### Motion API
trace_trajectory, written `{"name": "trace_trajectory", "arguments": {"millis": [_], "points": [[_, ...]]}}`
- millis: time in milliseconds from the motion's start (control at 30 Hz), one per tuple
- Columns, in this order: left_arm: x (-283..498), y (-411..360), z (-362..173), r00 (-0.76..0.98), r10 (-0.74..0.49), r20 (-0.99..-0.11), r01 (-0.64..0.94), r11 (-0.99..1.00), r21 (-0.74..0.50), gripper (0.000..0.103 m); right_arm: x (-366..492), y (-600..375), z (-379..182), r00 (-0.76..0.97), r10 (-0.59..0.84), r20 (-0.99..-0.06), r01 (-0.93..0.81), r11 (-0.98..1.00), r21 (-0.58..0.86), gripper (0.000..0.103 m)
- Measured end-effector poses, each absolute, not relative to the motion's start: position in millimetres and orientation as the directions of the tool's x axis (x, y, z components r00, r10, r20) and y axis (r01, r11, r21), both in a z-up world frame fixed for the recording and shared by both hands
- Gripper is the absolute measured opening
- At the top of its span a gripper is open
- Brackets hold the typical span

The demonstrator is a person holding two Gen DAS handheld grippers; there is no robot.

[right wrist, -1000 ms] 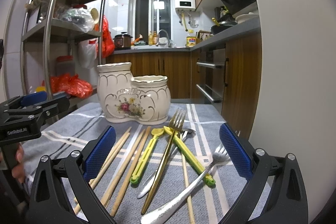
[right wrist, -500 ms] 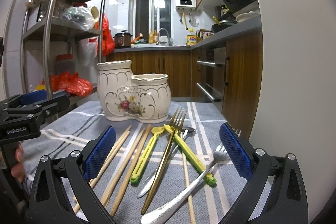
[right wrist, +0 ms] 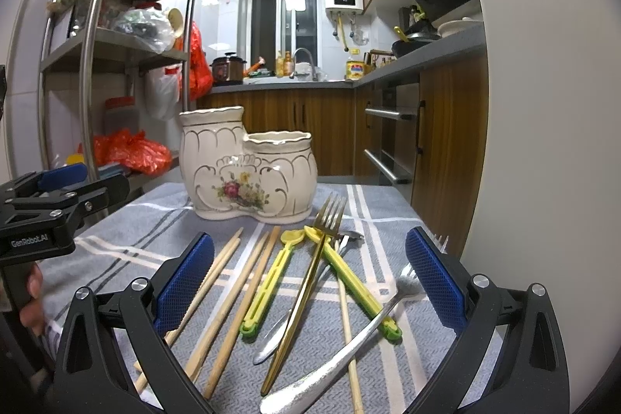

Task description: Organize utensils

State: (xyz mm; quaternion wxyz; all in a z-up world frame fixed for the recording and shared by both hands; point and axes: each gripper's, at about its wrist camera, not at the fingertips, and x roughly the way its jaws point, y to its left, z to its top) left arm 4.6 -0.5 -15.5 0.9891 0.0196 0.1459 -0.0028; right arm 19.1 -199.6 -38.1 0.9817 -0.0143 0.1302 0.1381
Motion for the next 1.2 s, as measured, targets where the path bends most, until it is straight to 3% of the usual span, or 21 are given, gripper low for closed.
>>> {"name": "trace_trajectory", "arguments": {"millis": [233, 567, 733, 833, 933, 1000, 1033, 1133, 1200], "points": [[5.5, -3.0, -17.4, 0.953, 0.005, -0.301, 0.007, 0.999, 0.04, 0.098, 19.2, -199.6, -38.8, 0.925, 0.272, -0.266, -0.279, 0.96, 0.014, 0.098], [37.6, -13.6, -0.8, 0.883, 0.0, -0.47, 0.059, 0.992, 0.109, 0.098, 33.8, -225.1, -12.0, 0.903, 0.268, -0.337, -0.275, 0.961, 0.029, 0.098], [56.0, -23.9, -3.1, 0.812, -0.039, -0.582, 0.128, 0.985, 0.112, 0.098, 56.3, -249.9, -3.5, 0.877, 0.206, -0.434, -0.237, 0.971, -0.017, 0.098], [61.7, -27.8, -11.9, 0.771, -0.079, -0.632, 0.153, 0.986, 0.063, 0.098, 73.4, -269.1, -8.1, 0.838, 0.199, -0.507, -0.211, 0.977, 0.035, 0.098], [63.4, -35.8, -19.7, 0.747, -0.058, -0.662, 0.158, 0.983, 0.093, 0.095, 86.5, -281.2, -17.4, 0.796, 0.214, -0.566, -0.2, 0.976, 0.087, 0.095], [63.4, -41.1, -25.5, 0.726, -0.046, -0.686, 0.169, 0.979, 0.113, 0.086, 93.6, -283.7, -23.6, 0.77, 0.219, -0.599, -0.199, 0.975, 0.1, 0.089], [64.7, -42.1, -27.6, 0.716, -0.042, -0.697, 0.168, 0.979, 0.114, 0.082, 97.1, -283.3, -27.1, 0.756, 0.214, -0.618, -0.198, 0.976, 0.095, 0.078], [64.0, -42.4, -33.5, 0.685, -0.049, -0.727, 0.169, 0.981, 0.093, 0.079, 104.1, -281.3, -32.6, 0.728, 0.216, -0.651, -0.206, 0.974, 0.094, 0.058], [62.4, -42.8, -37.9, 0.671, -0.038, -0.741, 0.163, 0.982, 0.097, 0.079, 107.6, -279.8, -34.1, 0.718, 0.22, -0.66, -0.212, 0.973, 0.094, 0.054]]}}
